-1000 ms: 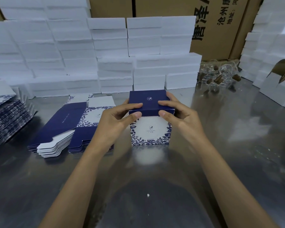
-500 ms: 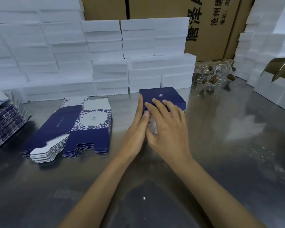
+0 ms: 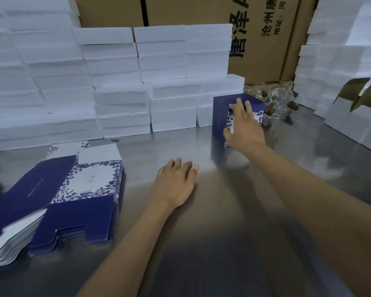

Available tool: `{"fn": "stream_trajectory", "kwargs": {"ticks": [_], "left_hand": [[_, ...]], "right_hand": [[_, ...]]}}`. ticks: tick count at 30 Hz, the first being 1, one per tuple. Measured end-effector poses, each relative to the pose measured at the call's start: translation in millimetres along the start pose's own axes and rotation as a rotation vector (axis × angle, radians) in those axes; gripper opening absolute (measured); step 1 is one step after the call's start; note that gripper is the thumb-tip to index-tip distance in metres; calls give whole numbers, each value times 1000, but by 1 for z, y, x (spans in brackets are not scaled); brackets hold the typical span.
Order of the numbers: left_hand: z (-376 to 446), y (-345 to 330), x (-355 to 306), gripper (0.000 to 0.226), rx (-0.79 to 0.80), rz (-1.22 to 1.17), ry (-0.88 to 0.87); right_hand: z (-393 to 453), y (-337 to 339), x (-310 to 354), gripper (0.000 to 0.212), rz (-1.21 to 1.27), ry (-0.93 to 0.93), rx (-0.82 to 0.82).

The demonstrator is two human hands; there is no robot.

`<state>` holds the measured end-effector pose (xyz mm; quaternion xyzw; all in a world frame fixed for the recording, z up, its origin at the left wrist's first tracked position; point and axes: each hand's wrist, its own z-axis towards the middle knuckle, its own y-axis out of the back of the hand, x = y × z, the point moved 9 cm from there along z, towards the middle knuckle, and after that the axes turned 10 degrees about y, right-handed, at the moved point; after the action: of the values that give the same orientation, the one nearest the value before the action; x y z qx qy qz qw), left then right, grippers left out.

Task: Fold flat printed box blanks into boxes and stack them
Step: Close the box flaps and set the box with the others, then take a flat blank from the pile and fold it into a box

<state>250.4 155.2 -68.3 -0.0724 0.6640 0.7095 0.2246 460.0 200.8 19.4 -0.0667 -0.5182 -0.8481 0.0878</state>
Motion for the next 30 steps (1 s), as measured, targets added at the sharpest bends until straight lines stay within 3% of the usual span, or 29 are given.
{"fn": "stream_trajectory", "kwargs": {"ticks": [9, 13, 16, 19, 22, 26, 30], "left_hand": [[2, 3, 3, 47, -37, -49, 1], [0, 7, 4, 45, -29, -123, 17], [-7, 17, 18, 45, -64, -385, 121], [-22, 29, 36, 39, -142, -669, 281], [-51, 50, 32, 32, -247, -777, 217], [-99, 90, 39, 32, -417, -674, 49], [-119, 145, 105, 38, -576, -470, 185]], "right_hand": [[38, -7, -15, 78, 19, -20, 108], [16, 16, 19, 88, -9, 59, 10], [-13, 13, 45, 77, 181, 20, 16], [-52, -17, 78, 60, 432, -67, 150], [-91, -44, 126, 45, 574, -45, 327], [-121, -57, 190, 24, 724, 29, 436], [-138, -61, 248, 41, 798, 67, 519]]}}
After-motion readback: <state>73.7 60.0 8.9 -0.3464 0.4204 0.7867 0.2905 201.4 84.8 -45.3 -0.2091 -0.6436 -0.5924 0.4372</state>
